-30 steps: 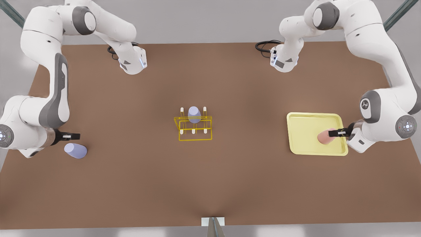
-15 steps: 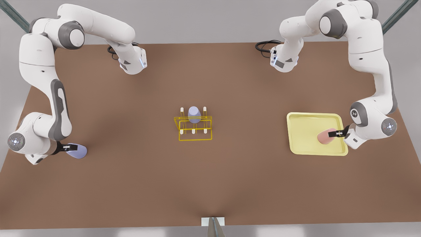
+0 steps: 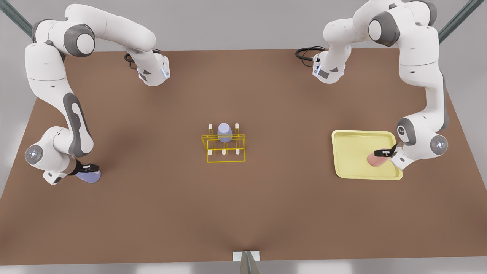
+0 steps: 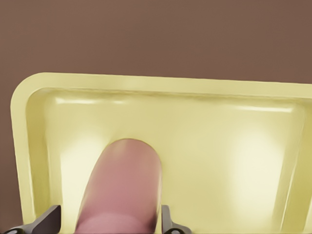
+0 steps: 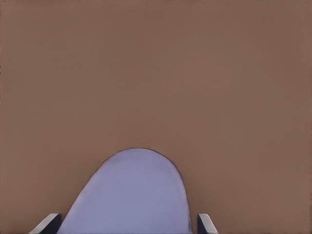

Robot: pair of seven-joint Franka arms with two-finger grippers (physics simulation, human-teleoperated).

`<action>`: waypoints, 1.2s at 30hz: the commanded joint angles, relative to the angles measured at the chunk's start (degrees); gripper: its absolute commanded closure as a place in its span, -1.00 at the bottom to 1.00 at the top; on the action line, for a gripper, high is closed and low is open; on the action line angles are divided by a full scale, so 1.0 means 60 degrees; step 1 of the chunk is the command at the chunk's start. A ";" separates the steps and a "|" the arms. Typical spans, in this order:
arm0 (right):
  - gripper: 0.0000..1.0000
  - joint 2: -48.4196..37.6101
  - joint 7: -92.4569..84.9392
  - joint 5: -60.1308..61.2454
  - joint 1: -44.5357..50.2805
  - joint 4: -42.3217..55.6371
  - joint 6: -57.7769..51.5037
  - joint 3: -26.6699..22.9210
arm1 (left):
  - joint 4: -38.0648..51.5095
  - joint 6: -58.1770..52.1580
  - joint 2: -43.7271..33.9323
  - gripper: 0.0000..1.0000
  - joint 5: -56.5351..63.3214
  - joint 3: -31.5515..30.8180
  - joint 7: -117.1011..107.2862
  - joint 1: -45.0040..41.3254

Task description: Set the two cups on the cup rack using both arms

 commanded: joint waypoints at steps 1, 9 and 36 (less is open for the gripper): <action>-1.00 0.0047 -0.0891 -0.0037 0.0016 -0.0031 0.0303 0.0000 | -0.0106 0.0306 -0.0004 -1.00 0.0004 0.0054 0.0345 -0.0006; -0.75 -0.0056 -0.0876 -0.0022 0.0002 0.0071 0.0069 0.0074 | -0.0370 0.0922 0.0186 -1.00 -0.0069 0.0054 0.0228 -0.0050; -0.69 -0.1506 0.9861 0.1208 0.4088 0.1683 -0.3139 0.4292 | -0.0311 0.0014 -0.0487 -0.72 -0.0084 -0.0297 -0.2071 -0.0548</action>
